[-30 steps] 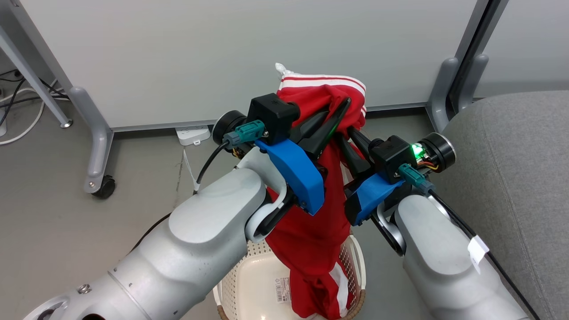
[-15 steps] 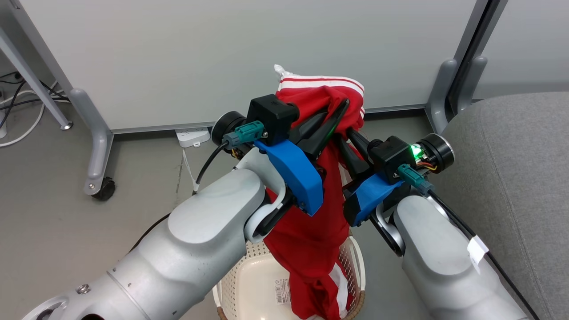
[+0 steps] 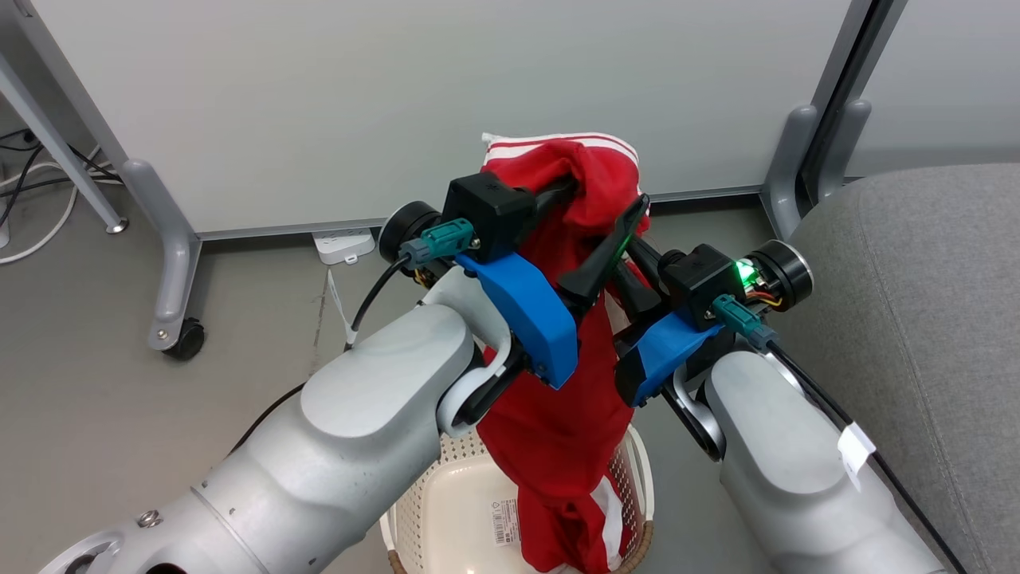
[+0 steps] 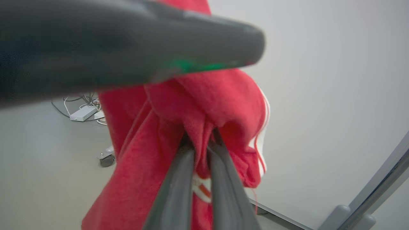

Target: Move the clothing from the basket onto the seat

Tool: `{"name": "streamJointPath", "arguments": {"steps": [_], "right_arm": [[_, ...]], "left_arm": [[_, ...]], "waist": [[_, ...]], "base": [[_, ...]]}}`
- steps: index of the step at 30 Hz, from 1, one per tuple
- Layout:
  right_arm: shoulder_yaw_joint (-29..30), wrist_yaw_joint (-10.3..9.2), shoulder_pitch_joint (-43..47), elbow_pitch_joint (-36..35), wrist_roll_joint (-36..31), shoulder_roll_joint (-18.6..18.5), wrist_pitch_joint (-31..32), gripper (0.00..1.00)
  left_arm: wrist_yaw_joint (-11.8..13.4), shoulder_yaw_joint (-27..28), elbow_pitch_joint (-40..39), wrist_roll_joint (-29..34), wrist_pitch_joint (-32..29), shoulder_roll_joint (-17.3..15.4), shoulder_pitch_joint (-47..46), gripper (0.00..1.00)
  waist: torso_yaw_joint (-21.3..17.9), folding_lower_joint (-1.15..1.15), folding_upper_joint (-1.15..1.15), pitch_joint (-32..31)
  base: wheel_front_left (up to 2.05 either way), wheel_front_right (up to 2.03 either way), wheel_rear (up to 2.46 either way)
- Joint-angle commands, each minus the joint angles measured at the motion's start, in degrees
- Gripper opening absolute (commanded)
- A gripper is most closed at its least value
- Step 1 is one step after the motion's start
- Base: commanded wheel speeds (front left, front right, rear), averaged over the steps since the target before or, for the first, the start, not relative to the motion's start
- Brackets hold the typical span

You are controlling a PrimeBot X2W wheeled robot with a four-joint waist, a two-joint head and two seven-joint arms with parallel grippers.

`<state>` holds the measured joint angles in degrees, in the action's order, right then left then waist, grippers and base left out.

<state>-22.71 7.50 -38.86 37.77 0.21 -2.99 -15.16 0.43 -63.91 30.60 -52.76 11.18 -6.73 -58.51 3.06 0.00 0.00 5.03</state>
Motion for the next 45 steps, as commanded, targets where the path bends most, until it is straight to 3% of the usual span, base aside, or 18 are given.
{"name": "streamJointPath", "arguments": {"steps": [1, 19, 45], "right_arm": [[-0.1, -0.02, -0.2, -0.1, 0.3, 0.2, 0.0, 0.00], [4.8, -0.02, -1.5, -1.2, -0.3, 0.1, 0.0, 0.00], [21.8, -0.02, 0.7, -11.8, -1.6, -1.4, 0.0, 0.00]], "left_arm": [[0.3, -0.2, 0.1, 0.1, 0.1, -0.2, 0.0, 1.00], [1.1, -0.7, -0.8, 1.0, 0.1, -1.2, -1.0, 1.00], [2.3, -4.8, -7.1, 6.8, 0.7, -3.4, -3.5, 1.00]], "waist": [[0.0, 0.00, 0.00, 0.0], [-2.8, 0.00, 0.00, 3.5], [-17.9, 0.00, 0.00, 14.7]], "base": [[0.00, 0.00, 0.00], [0.00, 0.00, 0.00], [0.00, 0.00, 0.00]]}}
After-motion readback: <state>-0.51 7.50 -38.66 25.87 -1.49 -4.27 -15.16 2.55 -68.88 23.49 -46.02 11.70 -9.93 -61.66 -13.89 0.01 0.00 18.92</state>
